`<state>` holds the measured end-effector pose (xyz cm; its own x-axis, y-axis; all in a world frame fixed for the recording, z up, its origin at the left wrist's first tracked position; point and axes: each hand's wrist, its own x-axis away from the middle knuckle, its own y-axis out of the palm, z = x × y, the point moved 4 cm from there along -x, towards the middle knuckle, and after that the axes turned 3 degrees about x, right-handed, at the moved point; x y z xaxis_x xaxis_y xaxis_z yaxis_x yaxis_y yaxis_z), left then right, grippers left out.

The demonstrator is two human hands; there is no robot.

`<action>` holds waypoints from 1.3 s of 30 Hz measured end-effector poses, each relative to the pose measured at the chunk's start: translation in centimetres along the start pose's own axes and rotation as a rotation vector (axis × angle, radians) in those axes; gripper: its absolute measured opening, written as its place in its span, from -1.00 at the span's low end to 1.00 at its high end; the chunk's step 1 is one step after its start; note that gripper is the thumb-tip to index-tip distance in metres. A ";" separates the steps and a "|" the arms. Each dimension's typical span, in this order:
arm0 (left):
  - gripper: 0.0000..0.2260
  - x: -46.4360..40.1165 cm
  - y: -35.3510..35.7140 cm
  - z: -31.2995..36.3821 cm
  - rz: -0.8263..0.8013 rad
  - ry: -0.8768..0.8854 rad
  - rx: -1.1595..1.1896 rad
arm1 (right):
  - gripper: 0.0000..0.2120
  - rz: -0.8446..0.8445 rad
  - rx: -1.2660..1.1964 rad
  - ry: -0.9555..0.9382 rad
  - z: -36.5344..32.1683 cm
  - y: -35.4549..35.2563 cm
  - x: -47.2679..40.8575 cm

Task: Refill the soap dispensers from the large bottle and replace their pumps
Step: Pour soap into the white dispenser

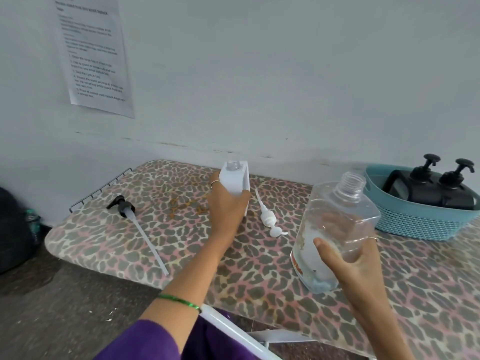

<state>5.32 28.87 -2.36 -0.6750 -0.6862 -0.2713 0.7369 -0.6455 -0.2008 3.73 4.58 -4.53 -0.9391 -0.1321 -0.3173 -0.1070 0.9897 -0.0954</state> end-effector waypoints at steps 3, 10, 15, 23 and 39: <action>-0.49 0.3 -2.8 0.2 -0.095 0.038 0.076 | -0.24 0.076 -0.003 -0.016 -0.3 -0.1 0.4; -0.49 3.1 -8.6 -0.5 -0.373 0.050 0.125 | -0.24 0.127 0.059 -0.074 -0.9 1.0 0.9; -0.50 4.9 -9.2 -1.6 -0.464 0.071 0.162 | -0.31 0.109 0.130 -0.118 -1.7 1.2 0.7; -0.49 6.3 -8.6 -3.3 -0.372 0.005 0.284 | -0.45 0.038 0.486 -0.269 -4.1 2.1 -1.0; -0.53 6.2 -8.9 -3.8 -0.447 -0.046 0.345 | -0.18 -0.240 1.235 -0.619 -7.2 4.5 -4.3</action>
<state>-5.25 31.64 -5.86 -0.9253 -0.3296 -0.1878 0.3291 -0.9437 0.0345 4.91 9.94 3.15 -0.6100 -0.6118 -0.5037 0.4146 0.2953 -0.8608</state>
